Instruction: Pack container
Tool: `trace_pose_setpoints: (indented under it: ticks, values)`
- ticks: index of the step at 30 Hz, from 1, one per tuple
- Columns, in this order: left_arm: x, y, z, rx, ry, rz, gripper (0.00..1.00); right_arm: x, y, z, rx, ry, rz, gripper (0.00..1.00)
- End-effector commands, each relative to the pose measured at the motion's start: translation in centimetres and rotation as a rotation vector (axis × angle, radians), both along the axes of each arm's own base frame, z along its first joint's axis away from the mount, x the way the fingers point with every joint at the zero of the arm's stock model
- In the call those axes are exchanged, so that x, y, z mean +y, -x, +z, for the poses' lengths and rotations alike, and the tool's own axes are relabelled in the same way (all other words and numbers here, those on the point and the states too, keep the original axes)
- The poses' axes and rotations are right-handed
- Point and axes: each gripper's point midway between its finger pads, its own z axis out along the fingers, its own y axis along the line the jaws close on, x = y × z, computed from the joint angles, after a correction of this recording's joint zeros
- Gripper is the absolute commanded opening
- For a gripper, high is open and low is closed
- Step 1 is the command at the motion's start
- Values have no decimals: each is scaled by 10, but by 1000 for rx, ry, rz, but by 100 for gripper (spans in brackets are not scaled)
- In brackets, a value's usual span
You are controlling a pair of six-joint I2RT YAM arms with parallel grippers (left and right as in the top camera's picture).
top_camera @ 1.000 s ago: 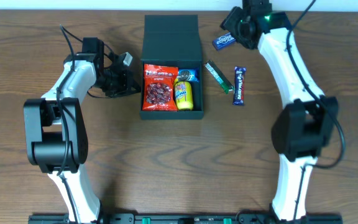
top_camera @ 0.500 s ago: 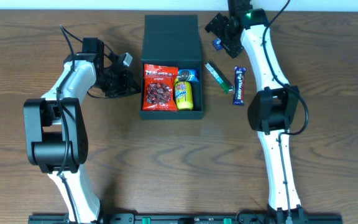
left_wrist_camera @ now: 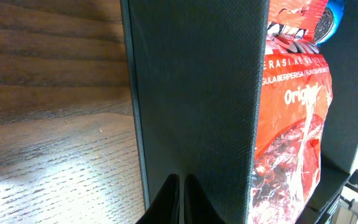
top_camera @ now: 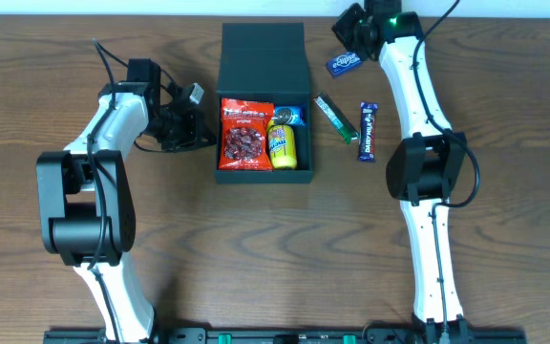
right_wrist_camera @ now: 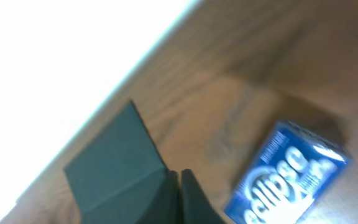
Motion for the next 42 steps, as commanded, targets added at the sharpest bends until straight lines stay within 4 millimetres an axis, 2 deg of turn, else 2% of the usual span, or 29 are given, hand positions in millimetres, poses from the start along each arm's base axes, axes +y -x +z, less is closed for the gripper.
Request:
trace_pose_setpoints:
  ticks: [1,11,15,21,29,36,39,42]
  values:
    - [1,4,-6,19,-14,0,6,5,-7,3,-33,-5,-3,1]
    - [1,3,-6,18,-14,0,6,-4,-8,-38,32,-34,-48,1]
    - [1,3,-6,21,-14,2,6,-6,-7,-49,49,-45,-51,1]
    - [1,3,-6,20,-14,2,6,-15,-4,-55,73,-39,-66,1]
    - [1,3,-6,20,-14,2,6,-38,13,-70,172,-5,-105,1]
    - [1,3,-6,21,-13,3,6,-41,31,-80,253,9,-97,1]
    - [1,3,-6,25,-13,8,6,-42,37,-78,271,29,-73,1]
    - [1,3,-6,25,-13,8,6,-43,39,-68,268,34,-66,1]
